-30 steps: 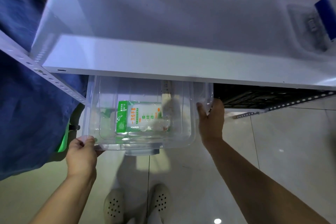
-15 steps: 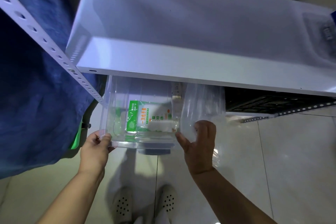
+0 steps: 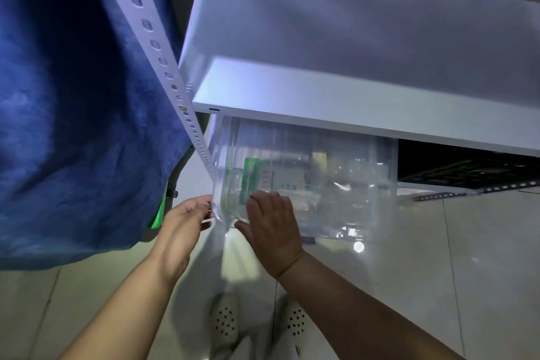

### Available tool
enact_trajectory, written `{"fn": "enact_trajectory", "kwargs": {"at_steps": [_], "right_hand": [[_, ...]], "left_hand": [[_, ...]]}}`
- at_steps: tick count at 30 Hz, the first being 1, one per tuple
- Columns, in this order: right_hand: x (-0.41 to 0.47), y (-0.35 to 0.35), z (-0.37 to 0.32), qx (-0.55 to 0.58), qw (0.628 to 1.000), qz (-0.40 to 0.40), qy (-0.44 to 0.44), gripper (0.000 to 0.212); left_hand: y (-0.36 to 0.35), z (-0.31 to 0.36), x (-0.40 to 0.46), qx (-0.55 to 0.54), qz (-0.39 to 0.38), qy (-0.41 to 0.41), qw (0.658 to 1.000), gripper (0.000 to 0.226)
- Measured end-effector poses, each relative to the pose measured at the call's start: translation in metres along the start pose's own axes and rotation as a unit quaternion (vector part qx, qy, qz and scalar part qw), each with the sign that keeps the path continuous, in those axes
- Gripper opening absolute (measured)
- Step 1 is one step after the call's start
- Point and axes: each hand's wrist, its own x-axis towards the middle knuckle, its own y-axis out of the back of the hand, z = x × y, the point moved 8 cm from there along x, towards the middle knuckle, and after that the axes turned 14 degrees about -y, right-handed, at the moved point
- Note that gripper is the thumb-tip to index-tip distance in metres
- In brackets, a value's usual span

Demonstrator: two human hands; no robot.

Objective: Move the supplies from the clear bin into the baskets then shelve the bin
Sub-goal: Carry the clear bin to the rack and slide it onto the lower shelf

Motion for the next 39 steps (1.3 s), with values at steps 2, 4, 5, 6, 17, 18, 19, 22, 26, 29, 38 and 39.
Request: {"fn": "enact_trajectory", "kwargs": {"at_steps": [2,4,5,6,17,18,19,22,26,29,38,39], "right_hand": [[0.002,-0.012,-0.015,-0.002,1.0,-0.019,0.019,0.052],[0.002,-0.022,-0.025,-0.002,0.999,-0.031,0.024,0.05],[0.002,-0.025,-0.028,-0.006,0.999,-0.036,0.023,0.049],[0.002,-0.028,-0.03,-0.006,0.999,-0.043,0.02,0.048],[-0.013,-0.003,0.041,0.094,0.986,-0.064,-0.119,0.024],[-0.019,0.004,0.065,0.078,0.982,-0.04,-0.169,0.023],[-0.026,0.012,0.091,0.06,0.97,-0.013,-0.233,0.026],[-0.056,0.031,0.169,0.032,0.883,0.057,-0.465,0.045],[-0.085,0.022,0.227,0.136,0.754,0.014,-0.643,0.045],[-0.084,0.006,0.234,0.219,0.71,-0.041,-0.668,0.033],[-0.003,-0.003,0.259,0.393,0.674,-0.005,-0.625,0.021],[0.001,-0.007,0.263,0.441,0.644,0.002,-0.625,0.014]], "left_hand": [[0.004,0.001,0.002,-0.019,0.019,0.009,1.0,0.035],[0.005,-0.001,0.006,-0.029,0.025,0.019,0.999,0.026],[0.006,-0.004,0.008,-0.037,0.029,0.029,0.998,0.023],[0.006,-0.007,0.009,-0.044,0.031,0.04,0.998,0.021],[0.005,-0.019,0.004,0.029,-0.011,0.032,0.999,0.025],[0.001,-0.02,0.003,0.026,-0.014,0.038,0.999,0.027],[-0.003,-0.021,0.001,0.017,-0.015,0.047,0.999,0.027],[-0.015,-0.022,-0.006,-0.046,-0.011,0.069,0.997,0.01],[-0.024,-0.025,-0.011,-0.082,0.002,0.07,0.994,0.016],[-0.029,-0.021,-0.01,-0.1,0.028,0.061,0.993,0.016],[-0.061,0.025,0.037,-0.157,0.106,0.023,0.982,0.013],[-0.066,0.029,0.042,-0.171,0.107,0.019,0.979,0.013]]}}
